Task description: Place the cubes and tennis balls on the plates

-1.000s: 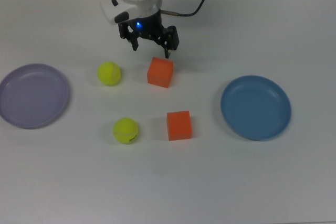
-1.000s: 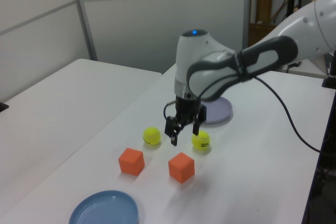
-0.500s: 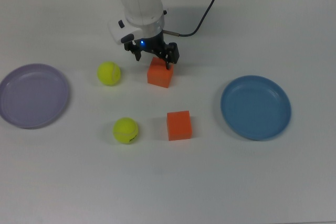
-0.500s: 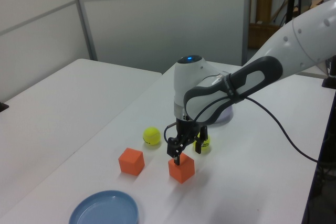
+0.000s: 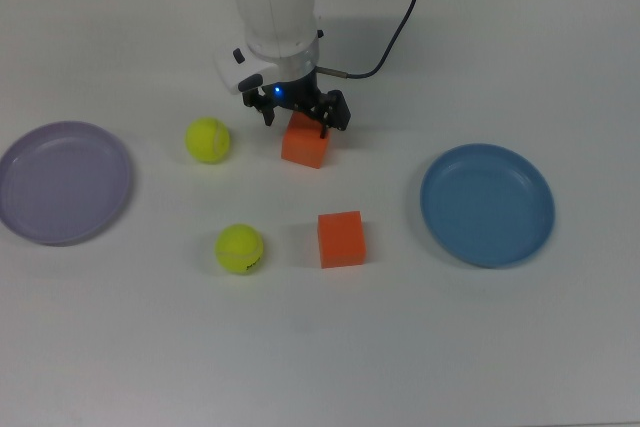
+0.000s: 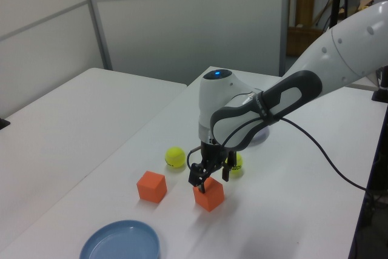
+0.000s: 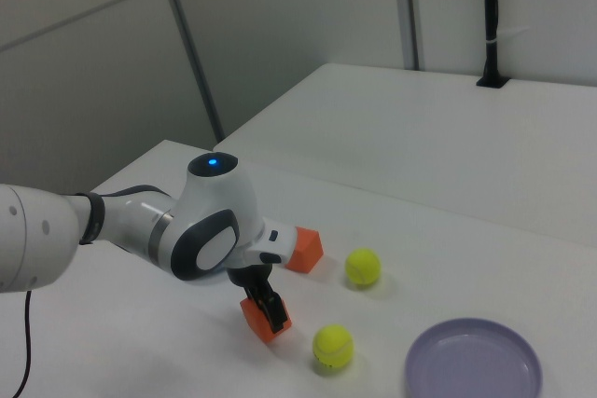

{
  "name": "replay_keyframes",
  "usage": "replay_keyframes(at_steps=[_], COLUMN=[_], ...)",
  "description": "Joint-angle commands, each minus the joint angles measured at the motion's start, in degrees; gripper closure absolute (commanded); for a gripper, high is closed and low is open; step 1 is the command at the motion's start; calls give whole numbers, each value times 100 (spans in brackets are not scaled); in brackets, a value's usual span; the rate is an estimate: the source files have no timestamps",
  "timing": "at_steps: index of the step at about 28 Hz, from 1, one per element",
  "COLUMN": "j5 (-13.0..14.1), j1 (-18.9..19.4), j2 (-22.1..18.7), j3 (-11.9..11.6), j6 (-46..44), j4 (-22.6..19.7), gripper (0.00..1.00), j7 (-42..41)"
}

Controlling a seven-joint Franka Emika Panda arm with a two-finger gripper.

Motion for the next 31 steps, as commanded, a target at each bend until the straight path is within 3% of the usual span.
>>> replay_keyframes(at_steps=[1, 19, 31], j5=[113, 113, 113], j1=[-5, -111, -93], j2=[129, -556, -355], j3=[61, 17, 78], j6=[249, -200, -156], j4=[-49, -40, -32], gripper=[2, 2, 2], j7=[46, -24, -33])
